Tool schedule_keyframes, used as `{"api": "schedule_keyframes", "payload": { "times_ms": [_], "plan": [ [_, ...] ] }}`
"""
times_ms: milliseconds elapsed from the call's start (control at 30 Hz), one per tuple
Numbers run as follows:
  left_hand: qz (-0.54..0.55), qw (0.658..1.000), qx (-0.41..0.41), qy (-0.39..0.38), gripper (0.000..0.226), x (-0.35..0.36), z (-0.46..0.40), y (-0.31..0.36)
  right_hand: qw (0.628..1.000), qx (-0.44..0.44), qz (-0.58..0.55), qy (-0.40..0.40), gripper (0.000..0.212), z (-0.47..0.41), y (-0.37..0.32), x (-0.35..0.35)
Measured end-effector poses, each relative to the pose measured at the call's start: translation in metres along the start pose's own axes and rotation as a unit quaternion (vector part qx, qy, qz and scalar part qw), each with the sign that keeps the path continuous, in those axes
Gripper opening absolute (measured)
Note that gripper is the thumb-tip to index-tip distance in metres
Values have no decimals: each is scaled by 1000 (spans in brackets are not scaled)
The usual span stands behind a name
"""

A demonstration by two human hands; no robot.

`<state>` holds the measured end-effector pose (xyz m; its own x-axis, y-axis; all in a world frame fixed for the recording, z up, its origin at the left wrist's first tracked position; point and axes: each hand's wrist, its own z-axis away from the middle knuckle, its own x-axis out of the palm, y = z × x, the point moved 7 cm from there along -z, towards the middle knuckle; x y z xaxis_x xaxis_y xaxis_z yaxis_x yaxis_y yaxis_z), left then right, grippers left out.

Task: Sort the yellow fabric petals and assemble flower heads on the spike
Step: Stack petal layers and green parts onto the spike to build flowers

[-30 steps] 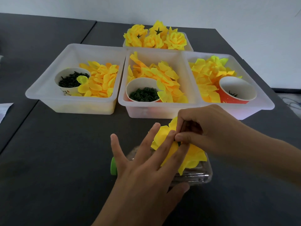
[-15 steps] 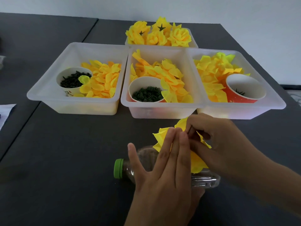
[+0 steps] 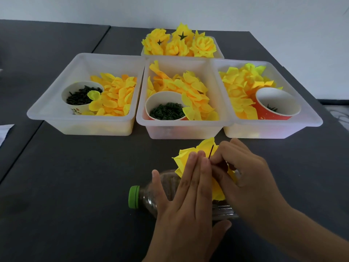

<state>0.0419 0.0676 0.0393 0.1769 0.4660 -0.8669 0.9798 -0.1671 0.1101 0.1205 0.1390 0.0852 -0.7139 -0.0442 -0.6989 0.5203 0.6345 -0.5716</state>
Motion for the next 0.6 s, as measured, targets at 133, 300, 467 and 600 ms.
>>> {"api": "schedule_keyframes", "payload": {
  "times_ms": [133,300,467,600],
  "plan": [
    [-5,1000,-5,0,92,2,0,-1,992,-42,107,51,15,7,-9,0],
    [-19,999,-12,33,71,0,-3,-1,972,-57,181,137,42,30,-14,4],
    [-18,999,-8,41,58,6,6,2,971,-41,174,161,39,38,-22,9],
    [-34,998,-6,54,53,8,11,3,968,-55,187,157,38,38,-27,12]
  ]
}}
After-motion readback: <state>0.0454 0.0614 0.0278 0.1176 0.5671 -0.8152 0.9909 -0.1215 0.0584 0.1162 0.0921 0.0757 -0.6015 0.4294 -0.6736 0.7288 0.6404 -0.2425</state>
